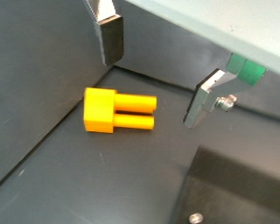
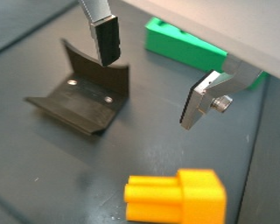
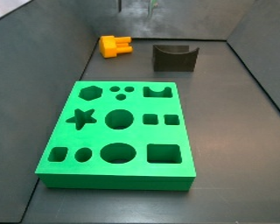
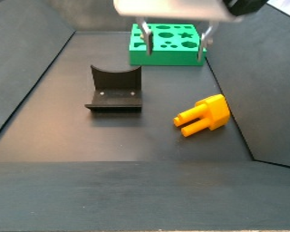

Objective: Pick up the 3 prong object. Move up. Place the 3 prong object on the fixture. Regrasp the 3 prong object. Move to above the board. Insert the 3 prong object.
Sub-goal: Pick up the 3 prong object.

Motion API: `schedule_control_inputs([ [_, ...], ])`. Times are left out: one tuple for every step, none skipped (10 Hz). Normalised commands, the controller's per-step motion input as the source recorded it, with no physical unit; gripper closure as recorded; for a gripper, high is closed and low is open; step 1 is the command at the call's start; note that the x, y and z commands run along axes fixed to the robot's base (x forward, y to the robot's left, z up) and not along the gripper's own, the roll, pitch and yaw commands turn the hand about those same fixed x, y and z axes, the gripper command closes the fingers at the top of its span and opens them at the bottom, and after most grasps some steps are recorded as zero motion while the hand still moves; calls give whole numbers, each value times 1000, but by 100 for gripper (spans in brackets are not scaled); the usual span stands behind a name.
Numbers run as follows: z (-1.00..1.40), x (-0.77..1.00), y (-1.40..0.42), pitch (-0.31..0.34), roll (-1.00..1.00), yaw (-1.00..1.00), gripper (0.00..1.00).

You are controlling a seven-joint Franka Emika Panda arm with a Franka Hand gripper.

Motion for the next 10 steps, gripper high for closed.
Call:
schedule_control_inputs([
  [-663,-189,103,44,-16,-943,0],
  [-663,-206,123,44,-21,-931,0],
  [-663,-251,166,44,-31,-897,0],
  [-703,-331,251,51,-20,-783,0],
  [-737,-411,354,53,0,-657,0],
  [-737,-449,431,51,0,-577,0],
  [-731,-437,403,50,0,-606,0],
  [-691,-386,294,30,0,-703,0],
  [-537,-191,6,0,-31,-926,0],
  [-529,-80,0,-77,-196,-880,0],
])
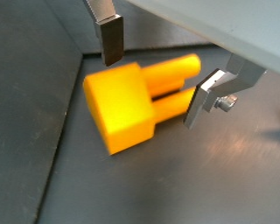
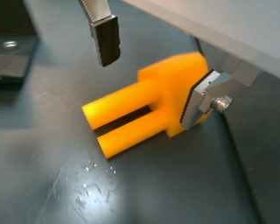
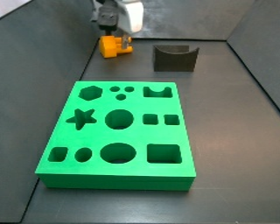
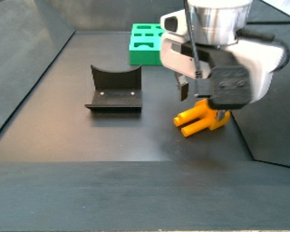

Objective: Pick up the 3 prong object. Move up. Place the 3 prong object on the fixture. Regrasp the 3 prong object. Move to above the board. Insert the 3 prong object.
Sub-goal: Pick up the 3 prong object.

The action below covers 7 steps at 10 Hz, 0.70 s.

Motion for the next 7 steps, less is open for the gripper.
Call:
schedule_control_inputs([
  [-586,-89,0,-89,-214,-803,0],
  [-606,-197,129,-47,-160,-691,0],
  [-460,-394,163,-24,-164,-611,0],
  [-323,-443,160,-67,-221,-529,0],
  [-266,-280,146,-94,-276,-471,0],
  [-183,-157,89,-131,-341,-406,0],
  [-137,-126,49,-127,-337,-314,0],
])
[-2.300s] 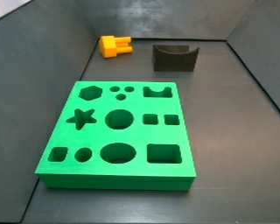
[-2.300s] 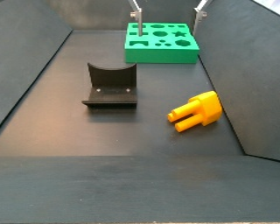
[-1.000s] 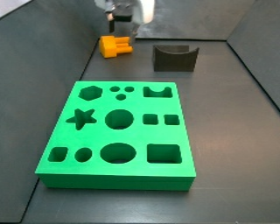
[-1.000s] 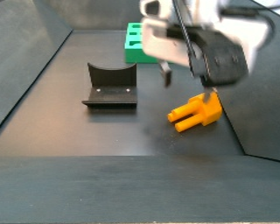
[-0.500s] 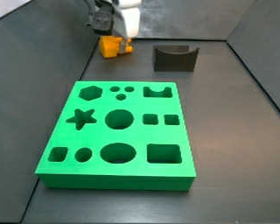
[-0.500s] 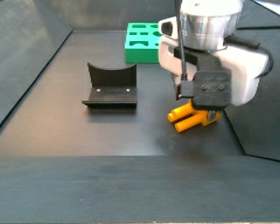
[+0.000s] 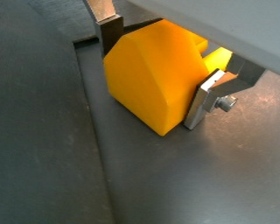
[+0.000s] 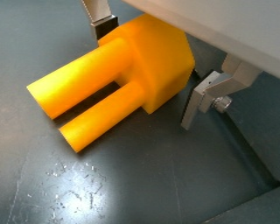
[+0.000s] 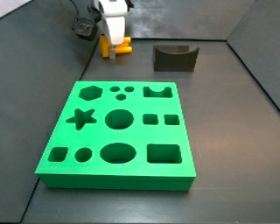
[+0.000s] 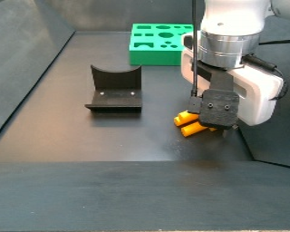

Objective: Pick up the 3 prong object. Move up. Place the 3 prong object on the fixture. Regrasp the 3 prong object. Move to above the board. Insert the 3 prong object.
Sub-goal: Pick up the 3 prong object.

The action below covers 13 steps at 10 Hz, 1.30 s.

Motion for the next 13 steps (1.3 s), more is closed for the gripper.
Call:
schedule_control_inputs([
  [-169,-240,0,-149,-231,-194,0],
  [-100,0,54,-60,-130,0,0],
  [-34,0,51,0,-86,-43,0],
  [0,0,0,0,0,0,100],
  [0,0,0,0,0,0,100],
  [0,0,0,0,0,0,100],
  [0,0,0,0,0,0,100],
  [0,0,0,0,0,0,100],
  [0,0,0,0,0,0,100],
  [0,0,0,0,0,0,100],
  [0,0,0,0,0,0,100],
  [0,0,0,0,0,0,100],
  [0,0,0,0,0,0,100],
])
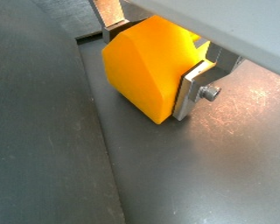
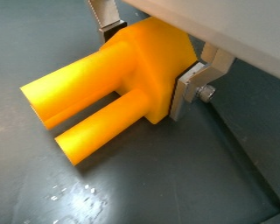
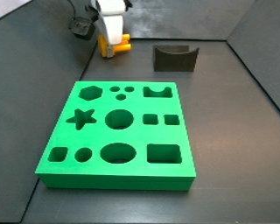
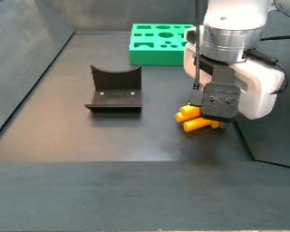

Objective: Pick up the 3 prong object. Move up. Place the 3 prong object on the fixture. Regrasp the 3 prong object. Move to above the board. Insert the 3 prong object.
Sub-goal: Pick up the 3 prong object, then move up.

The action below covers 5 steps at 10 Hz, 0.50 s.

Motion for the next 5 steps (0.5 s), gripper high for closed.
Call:
schedule_control_inputs([
  [0,0,0,0,0,0,100],
  [833,0,0,0,0,0,100],
  [836,17,8,-6,3,11,100],
  [729,-8,15,22,15,3,100],
  [612,-10,11,41,29,-8,100],
])
